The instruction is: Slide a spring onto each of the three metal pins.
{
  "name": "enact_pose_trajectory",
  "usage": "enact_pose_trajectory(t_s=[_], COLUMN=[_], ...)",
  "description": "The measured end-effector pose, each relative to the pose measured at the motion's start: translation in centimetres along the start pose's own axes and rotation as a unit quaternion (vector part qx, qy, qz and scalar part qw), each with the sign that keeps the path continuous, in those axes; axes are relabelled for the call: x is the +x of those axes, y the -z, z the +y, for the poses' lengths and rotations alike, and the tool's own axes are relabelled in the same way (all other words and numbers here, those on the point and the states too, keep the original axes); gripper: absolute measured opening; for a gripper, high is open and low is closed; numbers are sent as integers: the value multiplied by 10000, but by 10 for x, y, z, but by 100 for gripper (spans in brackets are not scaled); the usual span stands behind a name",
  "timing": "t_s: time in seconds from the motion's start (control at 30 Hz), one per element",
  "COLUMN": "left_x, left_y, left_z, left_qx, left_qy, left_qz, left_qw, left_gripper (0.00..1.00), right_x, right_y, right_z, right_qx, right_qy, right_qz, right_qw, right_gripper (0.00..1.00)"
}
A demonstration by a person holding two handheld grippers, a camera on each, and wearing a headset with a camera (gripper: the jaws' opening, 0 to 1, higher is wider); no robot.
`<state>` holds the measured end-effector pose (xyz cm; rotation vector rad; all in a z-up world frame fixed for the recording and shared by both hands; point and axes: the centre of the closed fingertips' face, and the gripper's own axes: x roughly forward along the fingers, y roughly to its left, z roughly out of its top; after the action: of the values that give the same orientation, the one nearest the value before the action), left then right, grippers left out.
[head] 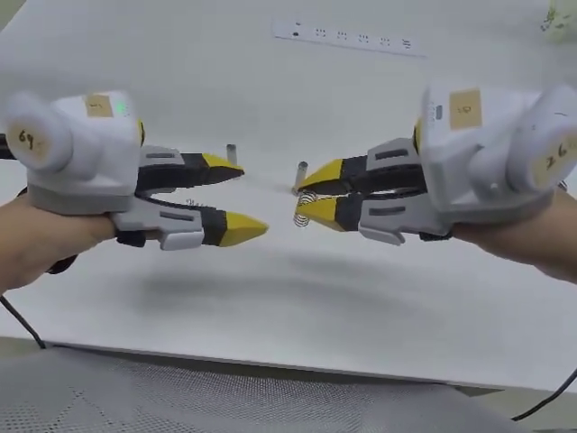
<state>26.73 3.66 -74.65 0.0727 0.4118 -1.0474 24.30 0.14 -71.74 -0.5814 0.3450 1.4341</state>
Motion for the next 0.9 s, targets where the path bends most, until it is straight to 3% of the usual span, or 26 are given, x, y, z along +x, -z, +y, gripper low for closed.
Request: enact_pose_trajectory(t_s=[0.37, 0.57, 0.7, 0.8, 0.9], left_x=[-19, -22, -23, -23, -25], left_y=[8, 17, 19, 23, 22], left_z=[19, 22, 22, 21, 23], left_qx=[-200, -245, -383, -315, -334], left_qy=[-404, -514, -564, -583, -635], left_qz=[-14, 125, 92, 185, 129], left_qw=[9990, 9983, 9976, 9976, 9973], left_gripper=[47, 54, 60, 64, 69], right_x=[1, 1, 1, 0, 0], right_y=[2, 5, 6, 7, 8], right_z=[-2, -4, -5, -7, -9], right_qx=[-30, -25, -15, 1, 22], right_qy=[102, 142, 183, 209, 243], right_qz=[44, 63, 71, 59, 54], right_qw=[9999, 9999, 9998, 9998, 9997], right_gripper=[7, 8, 8, 8, 8])
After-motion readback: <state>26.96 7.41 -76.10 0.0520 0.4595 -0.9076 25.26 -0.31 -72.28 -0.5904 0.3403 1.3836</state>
